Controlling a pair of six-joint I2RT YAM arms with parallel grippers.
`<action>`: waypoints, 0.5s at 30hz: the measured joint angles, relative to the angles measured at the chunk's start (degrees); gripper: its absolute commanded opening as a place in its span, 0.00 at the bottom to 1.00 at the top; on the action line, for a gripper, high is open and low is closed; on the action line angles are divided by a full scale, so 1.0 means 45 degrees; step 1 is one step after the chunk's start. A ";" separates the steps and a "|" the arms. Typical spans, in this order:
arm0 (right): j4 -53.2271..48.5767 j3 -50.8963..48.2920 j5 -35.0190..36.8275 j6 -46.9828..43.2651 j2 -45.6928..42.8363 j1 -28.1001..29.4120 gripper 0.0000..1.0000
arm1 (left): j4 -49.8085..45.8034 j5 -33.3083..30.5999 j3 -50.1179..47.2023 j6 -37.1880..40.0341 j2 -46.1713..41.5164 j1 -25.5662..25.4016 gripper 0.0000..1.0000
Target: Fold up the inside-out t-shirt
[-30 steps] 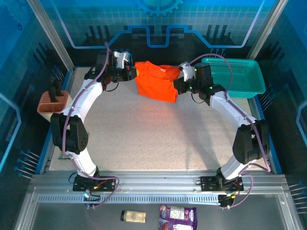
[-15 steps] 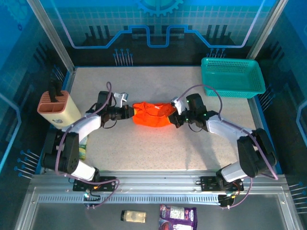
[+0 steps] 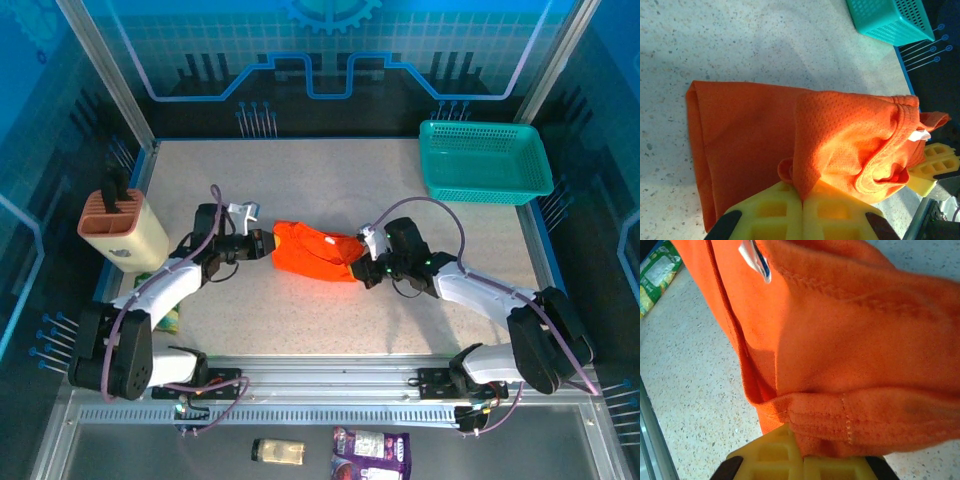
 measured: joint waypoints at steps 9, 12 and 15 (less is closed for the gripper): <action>-0.0515 0.1171 0.0355 0.1438 0.1486 -0.0219 0.00 | -0.1098 -0.0005 0.2992 0.0389 0.2895 0.0000 0.00; -0.0850 0.1851 0.0330 0.1899 0.2084 -0.0617 0.00 | -0.1515 -0.0005 0.3905 0.0549 0.3759 0.0000 0.00; -0.1292 0.2516 0.0053 0.2356 0.2856 -0.1098 0.00 | -0.2098 -0.0005 0.4862 0.0738 0.4726 0.0000 0.00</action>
